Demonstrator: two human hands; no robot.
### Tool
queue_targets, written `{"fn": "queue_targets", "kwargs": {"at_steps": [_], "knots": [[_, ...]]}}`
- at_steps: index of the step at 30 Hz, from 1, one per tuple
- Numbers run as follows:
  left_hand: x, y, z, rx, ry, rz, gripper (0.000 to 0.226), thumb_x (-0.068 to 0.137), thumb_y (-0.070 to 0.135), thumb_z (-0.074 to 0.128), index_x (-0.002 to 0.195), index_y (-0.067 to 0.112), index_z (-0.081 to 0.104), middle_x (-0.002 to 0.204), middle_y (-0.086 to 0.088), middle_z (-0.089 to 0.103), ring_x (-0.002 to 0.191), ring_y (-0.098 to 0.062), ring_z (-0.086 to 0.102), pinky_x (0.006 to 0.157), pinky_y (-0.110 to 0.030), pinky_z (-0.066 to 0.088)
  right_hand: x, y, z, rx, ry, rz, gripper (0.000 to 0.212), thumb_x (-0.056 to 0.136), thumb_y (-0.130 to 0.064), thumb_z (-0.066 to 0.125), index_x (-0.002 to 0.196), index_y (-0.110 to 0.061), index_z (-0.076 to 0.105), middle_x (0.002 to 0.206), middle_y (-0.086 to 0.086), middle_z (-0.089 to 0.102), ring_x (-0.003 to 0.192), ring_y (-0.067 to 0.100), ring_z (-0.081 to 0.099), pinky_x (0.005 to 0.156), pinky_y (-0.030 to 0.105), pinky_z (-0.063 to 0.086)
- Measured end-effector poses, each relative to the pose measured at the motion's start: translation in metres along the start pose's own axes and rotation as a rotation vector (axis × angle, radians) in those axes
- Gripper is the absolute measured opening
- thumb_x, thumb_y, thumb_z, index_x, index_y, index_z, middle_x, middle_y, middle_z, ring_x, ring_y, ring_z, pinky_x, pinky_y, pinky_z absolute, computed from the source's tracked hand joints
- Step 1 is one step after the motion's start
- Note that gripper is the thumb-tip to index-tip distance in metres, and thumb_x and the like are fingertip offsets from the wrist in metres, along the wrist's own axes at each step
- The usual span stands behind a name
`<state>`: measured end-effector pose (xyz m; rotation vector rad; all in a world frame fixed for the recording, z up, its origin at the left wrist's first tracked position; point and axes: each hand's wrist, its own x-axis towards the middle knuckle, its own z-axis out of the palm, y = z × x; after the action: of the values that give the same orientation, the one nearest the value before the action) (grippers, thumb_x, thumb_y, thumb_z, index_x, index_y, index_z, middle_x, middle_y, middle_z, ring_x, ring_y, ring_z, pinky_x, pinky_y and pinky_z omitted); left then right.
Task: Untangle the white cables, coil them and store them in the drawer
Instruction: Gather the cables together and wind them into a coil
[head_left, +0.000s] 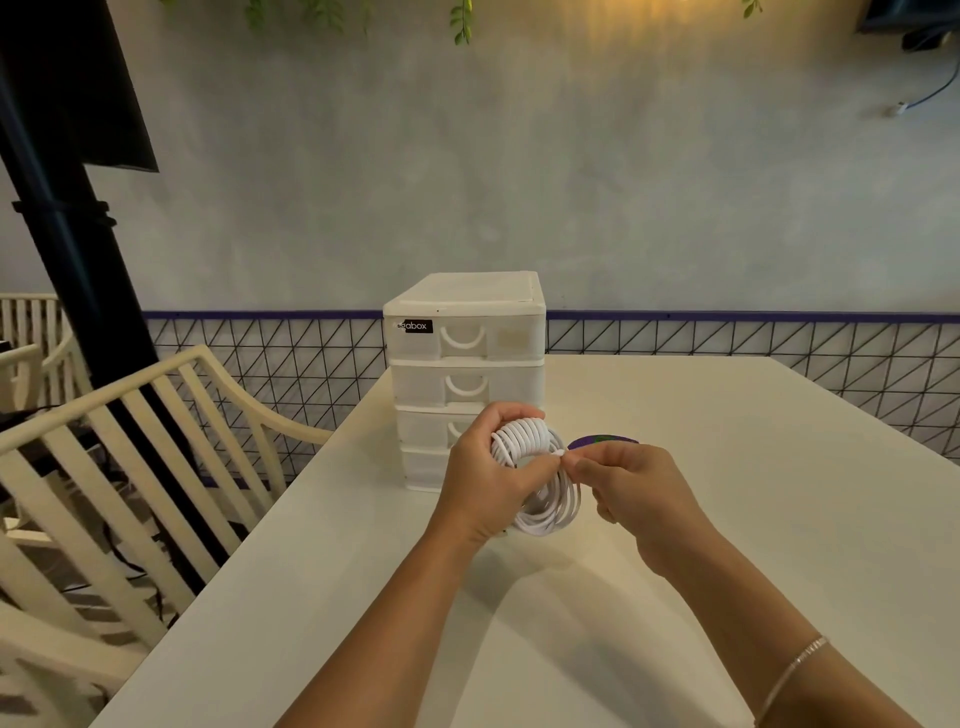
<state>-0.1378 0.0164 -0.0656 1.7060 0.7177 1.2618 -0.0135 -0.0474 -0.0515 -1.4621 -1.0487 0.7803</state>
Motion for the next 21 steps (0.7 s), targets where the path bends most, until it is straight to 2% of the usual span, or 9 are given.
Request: {"fn": "queue_targets", "kwargs": {"at_steps": [3, 5, 9, 10, 12, 14, 16, 18, 21], "knots": [[0.001, -0.002, 0.000, -0.036, 0.011, -0.039, 0.028, 0.066, 0.022, 0.074, 0.087, 0.034, 0.059, 0.074, 0.021, 0.060, 0.073, -0.008, 0.059, 0.062, -0.028, 0.055, -0.002, -0.002, 0.001, -0.004, -0.017, 0.009, 0.020, 0.089, -0.012, 0.060, 0.070, -0.015, 0.066, 0.038, -0.015, 0.052, 0.050, 0.003, 0.045, 0.052, 0.013, 0.036], [0.002, -0.003, 0.001, -0.062, 0.024, -0.060, 0.027, 0.067, 0.021, 0.073, 0.086, 0.034, 0.059, 0.077, 0.017, 0.059, 0.075, -0.008, 0.060, 0.064, -0.027, 0.055, -0.003, -0.003, 0.003, 0.013, -0.026, 0.006, 0.021, 0.089, -0.009, 0.059, 0.072, -0.018, 0.066, 0.046, -0.016, 0.057, 0.053, 0.001, 0.050, 0.052, 0.009, 0.038], [0.003, -0.005, 0.002, -0.094, 0.036, -0.119, 0.026, 0.072, 0.014, 0.075, 0.087, 0.030, 0.061, 0.083, 0.006, 0.059, 0.076, -0.017, 0.060, 0.062, -0.029, 0.054, -0.004, 0.000, 0.008, -0.116, -0.010, -0.022, 0.016, 0.091, -0.013, 0.057, 0.095, -0.015, 0.073, 0.070, -0.012, 0.065, 0.068, -0.001, 0.057, 0.062, 0.013, 0.041], [0.003, -0.004, 0.004, -0.113, 0.035, -0.141, 0.026, 0.075, 0.009, 0.073, 0.087, 0.029, 0.062, 0.082, 0.004, 0.059, 0.071, -0.017, 0.059, 0.059, -0.028, 0.052, -0.004, 0.000, 0.008, -0.142, 0.012, -0.028, 0.016, 0.091, -0.016, 0.058, 0.095, -0.014, 0.074, 0.069, -0.011, 0.065, 0.066, 0.002, 0.056, 0.061, 0.016, 0.042], [0.003, -0.002, 0.006, -0.155, 0.043, -0.166, 0.025, 0.077, 0.005, 0.072, 0.087, 0.026, 0.062, 0.080, 0.001, 0.057, 0.060, -0.013, 0.056, 0.049, -0.022, 0.047, -0.004, -0.003, 0.005, -0.155, 0.053, -0.040, 0.016, 0.089, -0.021, 0.061, 0.081, -0.019, 0.074, 0.060, -0.006, 0.063, 0.056, 0.010, 0.050, 0.058, 0.022, 0.040], [0.003, 0.001, 0.008, -0.170, 0.061, -0.171, 0.025, 0.075, 0.006, 0.074, 0.088, 0.025, 0.062, 0.079, 0.001, 0.057, 0.058, -0.011, 0.054, 0.045, -0.020, 0.044, -0.004, -0.007, 0.002, -0.172, 0.069, -0.043, 0.022, 0.087, -0.025, 0.064, 0.065, -0.026, 0.068, 0.061, 0.003, 0.064, 0.059, 0.015, 0.049, 0.059, 0.026, 0.040], [0.004, 0.003, 0.008, -0.181, 0.070, -0.182, 0.028, 0.071, 0.010, 0.078, 0.087, 0.025, 0.062, 0.076, 0.003, 0.058, 0.057, -0.009, 0.055, 0.047, -0.020, 0.047, -0.004, -0.011, 0.001, -0.158, 0.086, -0.017, 0.023, 0.084, -0.026, 0.066, 0.062, -0.023, 0.066, 0.066, 0.006, 0.065, 0.064, 0.016, 0.052, 0.060, 0.027, 0.041], [0.005, 0.003, 0.006, -0.177, 0.078, -0.188, 0.032, 0.067, 0.012, 0.082, 0.085, 0.026, 0.060, 0.077, 0.005, 0.058, 0.062, -0.008, 0.059, 0.056, -0.022, 0.054, -0.005, -0.012, 0.001, -0.097, 0.087, 0.023, 0.021, 0.084, -0.020, 0.065, 0.063, -0.018, 0.065, 0.062, -0.001, 0.060, 0.064, 0.013, 0.052, 0.059, 0.024, 0.041], [0.005, 0.001, 0.005, -0.113, 0.090, -0.175, 0.036, 0.065, 0.015, 0.084, 0.085, 0.029, 0.058, 0.080, 0.007, 0.056, 0.073, -0.009, 0.057, 0.058, -0.018, 0.051, -0.006, -0.014, 0.001, 0.017, 0.037, 0.068, 0.019, 0.085, -0.010, 0.063, 0.067, -0.015, 0.065, 0.063, -0.006, 0.058, 0.066, 0.006, 0.051, 0.059, 0.019, 0.038]]}}
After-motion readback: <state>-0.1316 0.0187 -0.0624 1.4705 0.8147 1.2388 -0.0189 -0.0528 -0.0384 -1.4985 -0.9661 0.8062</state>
